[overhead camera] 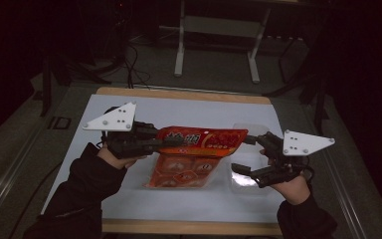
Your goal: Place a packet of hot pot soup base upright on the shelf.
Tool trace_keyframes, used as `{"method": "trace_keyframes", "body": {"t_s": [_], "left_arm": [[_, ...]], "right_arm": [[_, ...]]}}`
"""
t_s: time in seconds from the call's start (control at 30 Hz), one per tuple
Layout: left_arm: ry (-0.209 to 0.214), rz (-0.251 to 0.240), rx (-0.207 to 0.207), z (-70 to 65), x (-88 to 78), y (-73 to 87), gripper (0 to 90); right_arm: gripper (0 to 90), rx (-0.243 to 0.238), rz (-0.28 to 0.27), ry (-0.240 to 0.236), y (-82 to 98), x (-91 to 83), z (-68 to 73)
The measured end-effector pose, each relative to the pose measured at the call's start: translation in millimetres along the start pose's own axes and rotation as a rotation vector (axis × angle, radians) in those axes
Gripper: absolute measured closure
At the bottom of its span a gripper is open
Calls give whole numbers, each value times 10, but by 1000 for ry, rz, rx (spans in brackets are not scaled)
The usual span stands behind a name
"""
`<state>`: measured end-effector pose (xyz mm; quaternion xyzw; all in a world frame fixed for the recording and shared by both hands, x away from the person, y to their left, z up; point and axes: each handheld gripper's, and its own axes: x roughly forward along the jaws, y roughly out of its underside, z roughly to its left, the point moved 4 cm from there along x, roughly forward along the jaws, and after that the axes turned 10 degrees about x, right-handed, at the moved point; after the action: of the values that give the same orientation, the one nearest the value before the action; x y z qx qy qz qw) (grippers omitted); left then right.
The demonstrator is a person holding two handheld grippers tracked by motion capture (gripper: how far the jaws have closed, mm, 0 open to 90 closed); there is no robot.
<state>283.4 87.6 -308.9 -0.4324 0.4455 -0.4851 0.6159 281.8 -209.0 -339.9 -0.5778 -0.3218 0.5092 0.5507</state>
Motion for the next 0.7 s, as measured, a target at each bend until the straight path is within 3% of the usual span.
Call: {"method": "trace_keyframes", "body": {"t_s": [0.17,0.37,0.47,0.6,0.7], "left_arm": [[0,-1,5,-4,41,-2,896],[-8,9,6,-7,97,2,896],[-10,6,5,-6,115,7,896],[-19,-1,3,-7,149,7,896],[-12,2,10,-21,184,-2,896]], "right_arm": [[228,-5,-4,-26,-19,110,-13],[386,-15,-2,-72,-31,218,-26],[429,-16,-5,-75,-35,228,-28],[579,-30,12,-66,-18,249,-65],[660,-30,26,-88,-8,255,-70]]}}
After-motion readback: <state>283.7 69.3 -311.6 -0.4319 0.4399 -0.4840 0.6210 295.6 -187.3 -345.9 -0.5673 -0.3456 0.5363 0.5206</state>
